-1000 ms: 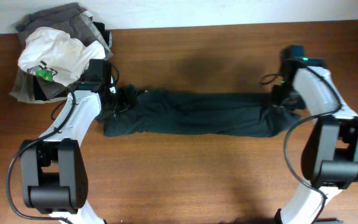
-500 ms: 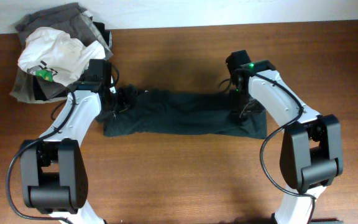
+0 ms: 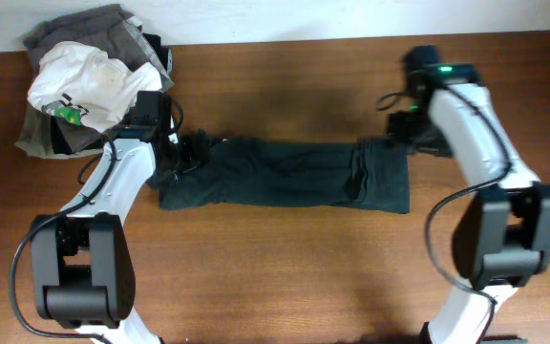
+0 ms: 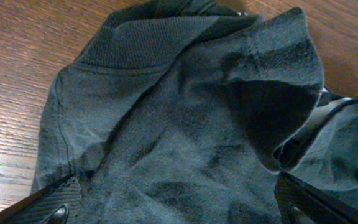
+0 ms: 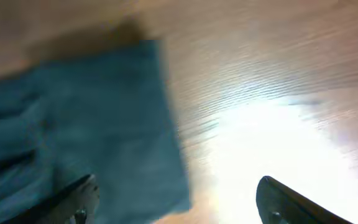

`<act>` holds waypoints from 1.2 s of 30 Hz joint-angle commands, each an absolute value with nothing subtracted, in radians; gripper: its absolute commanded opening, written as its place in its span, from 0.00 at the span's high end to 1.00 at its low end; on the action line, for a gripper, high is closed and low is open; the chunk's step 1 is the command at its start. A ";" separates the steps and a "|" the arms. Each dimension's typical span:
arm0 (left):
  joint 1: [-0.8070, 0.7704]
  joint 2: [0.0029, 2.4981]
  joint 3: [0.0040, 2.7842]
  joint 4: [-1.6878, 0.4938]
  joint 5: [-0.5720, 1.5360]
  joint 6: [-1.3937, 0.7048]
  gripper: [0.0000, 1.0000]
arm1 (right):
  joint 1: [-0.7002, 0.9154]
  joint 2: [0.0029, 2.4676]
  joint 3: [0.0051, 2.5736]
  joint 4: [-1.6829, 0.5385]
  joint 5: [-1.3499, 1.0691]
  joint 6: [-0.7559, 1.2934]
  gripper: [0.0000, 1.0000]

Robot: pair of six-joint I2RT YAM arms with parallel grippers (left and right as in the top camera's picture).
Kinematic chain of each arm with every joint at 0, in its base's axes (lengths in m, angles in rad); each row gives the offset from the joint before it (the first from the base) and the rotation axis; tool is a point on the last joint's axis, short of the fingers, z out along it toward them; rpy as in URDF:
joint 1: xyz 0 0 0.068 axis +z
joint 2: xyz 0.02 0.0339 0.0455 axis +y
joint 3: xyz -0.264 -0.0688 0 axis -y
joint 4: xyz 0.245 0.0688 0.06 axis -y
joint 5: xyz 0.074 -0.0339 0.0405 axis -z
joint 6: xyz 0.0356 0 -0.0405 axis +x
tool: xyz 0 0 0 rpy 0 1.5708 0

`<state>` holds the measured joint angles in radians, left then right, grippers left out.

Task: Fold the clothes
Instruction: 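Fold the strip's right end inward toward the left gripper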

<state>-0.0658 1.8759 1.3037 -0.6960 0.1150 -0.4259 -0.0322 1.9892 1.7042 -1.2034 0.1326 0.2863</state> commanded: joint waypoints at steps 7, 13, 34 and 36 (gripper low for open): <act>-0.063 1.888 1.313 -0.697 0.108 -0.409 0.01 | -0.183 1.991 1.394 -0.937 -0.158 0.056 0.19; -0.064 1.888 1.313 -0.698 0.108 -0.409 0.01 | -0.168 1.991 1.318 -0.832 -0.281 0.007 0.18; -0.063 1.888 1.313 -0.698 0.108 -0.409 0.01 | -0.080 1.917 1.412 -0.977 0.181 0.281 0.96; -0.063 1.888 1.313 -0.699 0.108 -0.409 0.01 | -0.028 1.913 1.436 -1.009 0.255 0.313 0.96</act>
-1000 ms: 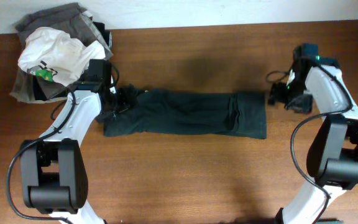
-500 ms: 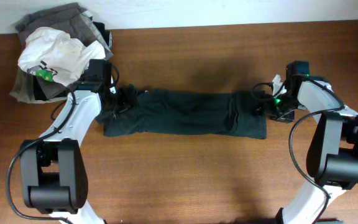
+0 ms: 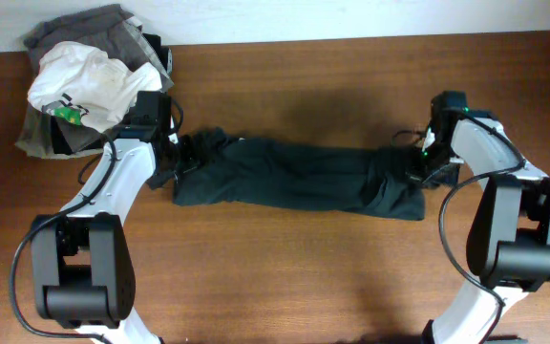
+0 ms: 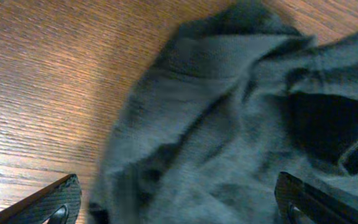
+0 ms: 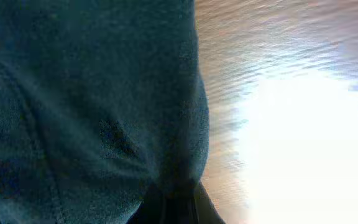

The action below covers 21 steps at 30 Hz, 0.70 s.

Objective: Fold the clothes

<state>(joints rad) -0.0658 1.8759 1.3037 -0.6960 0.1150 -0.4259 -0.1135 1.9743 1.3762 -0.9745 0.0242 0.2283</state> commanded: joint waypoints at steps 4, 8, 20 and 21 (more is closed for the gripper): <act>-0.063 1.888 1.313 -0.702 0.108 -0.408 0.01 | 0.113 1.914 1.448 -1.037 0.380 0.409 0.96; -0.064 1.888 1.313 -0.703 0.108 -0.409 0.01 | 0.243 1.914 1.456 -1.031 0.374 0.429 0.96; -0.064 1.888 1.313 -0.705 0.108 -0.409 0.01 | 0.399 1.933 1.454 -0.928 0.170 0.515 0.96; -0.064 1.888 1.313 -0.705 0.108 -0.409 0.01 | 0.399 1.933 1.454 -0.915 0.119 0.536 0.95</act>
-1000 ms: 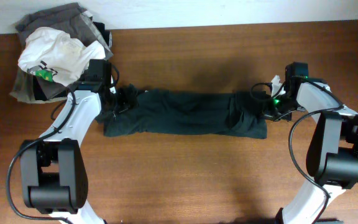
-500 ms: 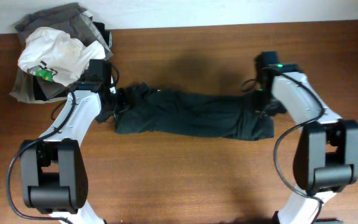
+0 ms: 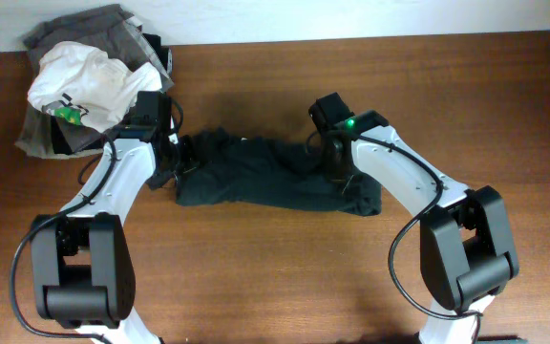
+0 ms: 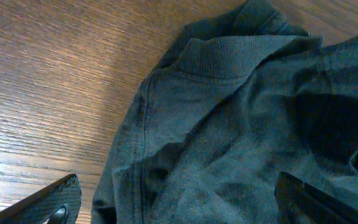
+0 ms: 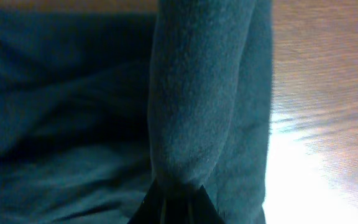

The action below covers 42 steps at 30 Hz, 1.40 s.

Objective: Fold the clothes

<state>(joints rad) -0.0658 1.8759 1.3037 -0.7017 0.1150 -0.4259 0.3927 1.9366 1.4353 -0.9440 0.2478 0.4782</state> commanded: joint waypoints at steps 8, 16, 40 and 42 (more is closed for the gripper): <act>-0.064 1.888 1.313 -0.705 0.108 -0.409 0.01 | 0.440 1.938 1.453 -0.797 -0.022 0.660 0.93; -0.064 1.888 1.313 -0.711 0.107 -0.408 0.01 | 0.458 1.933 1.476 -0.784 -0.023 0.694 0.96; -0.063 1.888 1.313 -0.720 0.107 -0.401 0.01 | 0.580 2.036 1.600 -0.815 -0.017 0.660 0.15; -0.063 1.888 1.313 -0.720 0.107 -0.394 0.01 | 0.553 1.983 1.670 -0.904 0.044 0.658 0.15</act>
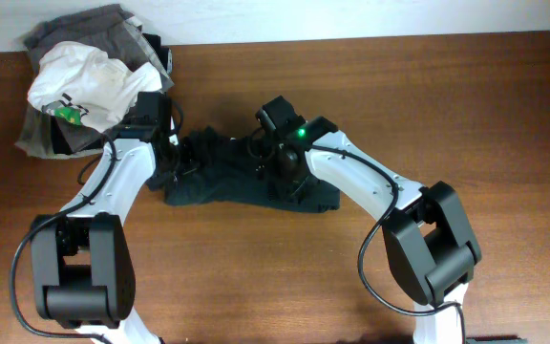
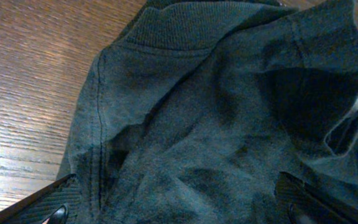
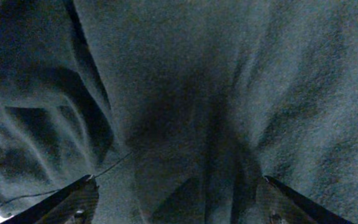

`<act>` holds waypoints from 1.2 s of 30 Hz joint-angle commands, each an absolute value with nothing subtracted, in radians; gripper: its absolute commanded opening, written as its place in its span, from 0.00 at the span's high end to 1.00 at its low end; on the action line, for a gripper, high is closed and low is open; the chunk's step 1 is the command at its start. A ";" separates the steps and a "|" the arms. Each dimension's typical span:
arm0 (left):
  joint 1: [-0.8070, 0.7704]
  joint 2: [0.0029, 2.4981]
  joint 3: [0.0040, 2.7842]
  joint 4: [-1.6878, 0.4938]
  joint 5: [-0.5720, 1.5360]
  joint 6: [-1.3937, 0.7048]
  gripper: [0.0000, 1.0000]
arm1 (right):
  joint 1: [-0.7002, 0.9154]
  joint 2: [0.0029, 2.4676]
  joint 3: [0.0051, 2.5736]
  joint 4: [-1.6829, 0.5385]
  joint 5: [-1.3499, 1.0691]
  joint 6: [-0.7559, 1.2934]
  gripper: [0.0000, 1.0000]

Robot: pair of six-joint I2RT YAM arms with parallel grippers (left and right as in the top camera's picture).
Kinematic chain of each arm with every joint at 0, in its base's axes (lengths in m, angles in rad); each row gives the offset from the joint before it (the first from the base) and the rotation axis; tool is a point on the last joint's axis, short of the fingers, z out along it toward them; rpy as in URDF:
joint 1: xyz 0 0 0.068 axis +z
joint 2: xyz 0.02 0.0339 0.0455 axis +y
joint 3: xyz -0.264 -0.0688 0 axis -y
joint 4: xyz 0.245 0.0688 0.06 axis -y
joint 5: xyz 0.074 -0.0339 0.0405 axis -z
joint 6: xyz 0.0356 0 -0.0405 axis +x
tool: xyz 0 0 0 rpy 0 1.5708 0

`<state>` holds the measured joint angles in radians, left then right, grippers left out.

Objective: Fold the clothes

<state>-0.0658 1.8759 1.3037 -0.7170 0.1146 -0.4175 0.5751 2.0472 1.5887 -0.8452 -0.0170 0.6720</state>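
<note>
A dark green garment (image 1: 222,186) lies in a short folded band on the wooden table (image 1: 466,105), its right part doubled over to the left. My left gripper (image 1: 181,155) sits open at the garment's left end; in the left wrist view the ribbed collar (image 2: 185,28) lies ahead of the gripper (image 2: 179,211), whose fingers spread over the cloth. My right gripper (image 1: 277,172) is low over the middle of the folded band. It is open, and dark cloth (image 3: 241,74) fills the view between its fingers (image 3: 79,199).
A heap of other clothes sits at the table's back left corner, a crumpled white piece (image 1: 84,81) on top of grey ones (image 1: 89,27). It lies close behind my left arm. The table's back edge meets a pale wall.
My right gripper was shut on the garment's right end, held over its middle. Now it is open further left and the end lies on the garment. The band is shorter. My left gripper stayed open.
The garment first lay stretched long, with my right gripper open by its right end. Then the right gripper was shut on that end, then held it over the garment's middle. Now the end lies released and the garment is about half as long. My left gripper kept to the collar end.
</note>
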 commanded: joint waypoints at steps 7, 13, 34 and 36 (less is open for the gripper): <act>-0.064 1.888 1.313 -0.718 0.107 -0.395 0.01 | 0.492 1.950 1.737 -1.044 0.004 0.599 0.85; -0.064 1.888 1.313 -0.719 0.107 -0.394 0.01 | 0.523 2.039 1.531 -0.847 -0.188 0.603 0.96; 0.125 1.847 1.365 -0.761 0.237 -0.112 0.01 | 0.424 1.839 1.687 -1.140 -0.066 0.449 0.04; 0.163 1.878 1.365 -0.760 0.335 -0.061 0.01 | 0.425 1.839 1.687 -1.154 -0.066 0.440 0.03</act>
